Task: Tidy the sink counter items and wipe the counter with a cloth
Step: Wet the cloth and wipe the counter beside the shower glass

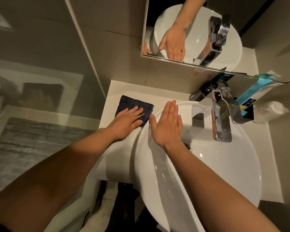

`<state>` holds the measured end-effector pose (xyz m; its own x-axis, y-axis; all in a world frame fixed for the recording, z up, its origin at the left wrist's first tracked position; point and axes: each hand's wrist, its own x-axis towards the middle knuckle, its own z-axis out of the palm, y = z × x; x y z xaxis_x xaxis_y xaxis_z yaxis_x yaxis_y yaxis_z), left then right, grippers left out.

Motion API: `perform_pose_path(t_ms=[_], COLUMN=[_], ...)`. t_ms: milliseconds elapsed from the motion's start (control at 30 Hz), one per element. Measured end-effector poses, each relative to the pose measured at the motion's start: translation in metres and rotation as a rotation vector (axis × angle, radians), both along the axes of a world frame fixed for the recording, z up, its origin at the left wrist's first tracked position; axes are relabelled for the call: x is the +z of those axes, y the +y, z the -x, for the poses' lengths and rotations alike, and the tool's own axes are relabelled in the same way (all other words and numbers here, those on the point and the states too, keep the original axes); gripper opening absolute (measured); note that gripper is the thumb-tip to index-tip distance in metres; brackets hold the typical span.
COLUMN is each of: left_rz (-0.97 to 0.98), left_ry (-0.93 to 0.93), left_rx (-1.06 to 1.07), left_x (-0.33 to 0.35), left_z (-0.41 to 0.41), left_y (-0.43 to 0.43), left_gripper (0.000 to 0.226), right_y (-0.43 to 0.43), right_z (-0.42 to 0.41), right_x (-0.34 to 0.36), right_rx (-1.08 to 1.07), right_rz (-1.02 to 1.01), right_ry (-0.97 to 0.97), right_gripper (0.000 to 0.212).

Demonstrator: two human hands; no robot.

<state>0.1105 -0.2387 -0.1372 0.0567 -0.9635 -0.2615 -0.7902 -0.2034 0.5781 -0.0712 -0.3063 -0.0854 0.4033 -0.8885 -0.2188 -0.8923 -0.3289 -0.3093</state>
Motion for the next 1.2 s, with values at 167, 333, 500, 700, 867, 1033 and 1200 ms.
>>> perform_pose_path(t_ms=[167, 333, 500, 700, 867, 1033, 1200], left_rz=[-0.003, -0.008, -0.028, 0.02, 0.15, 0.115, -0.104], left_ry=[-0.01, 0.015, 0.016, 0.045, -0.001, 0.017, 0.251], left_rx=[0.051, 0.125, 0.149, 0.222, 0.298, 0.417, 0.556], left_x=[0.004, 0.007, 0.003, -0.011, -0.024, -0.008, 0.034], left_z=[0.014, 0.03, 0.044, 0.067, 0.097, 0.137, 0.174], left_y=[0.032, 0.064, 0.1, 0.139, 0.176, 0.203, 0.223], left_gripper=[0.054, 0.053, 0.054, 0.053, 0.056, 0.064, 0.059], right_y=[0.0, -0.001, -0.001, -0.003, -0.004, -0.005, -0.005], right_z=[0.001, 0.002, 0.003, 0.004, 0.005, 0.005, 0.005], right_x=[0.0, -0.001, -0.003, -0.003, -0.006, -0.007, -0.006], right_rx=[0.013, 0.032, 0.031, 0.04, 0.048, 0.052, 0.061], right_rz=[-0.005, -0.017, 0.003, -0.002, -0.008, 0.004, 0.004], right_ry=[0.014, 0.028, 0.014, -0.004, -0.017, -0.028, -0.034], right_gripper=[0.084, 0.084, 0.084, 0.085, 0.086, 0.087, 0.087])
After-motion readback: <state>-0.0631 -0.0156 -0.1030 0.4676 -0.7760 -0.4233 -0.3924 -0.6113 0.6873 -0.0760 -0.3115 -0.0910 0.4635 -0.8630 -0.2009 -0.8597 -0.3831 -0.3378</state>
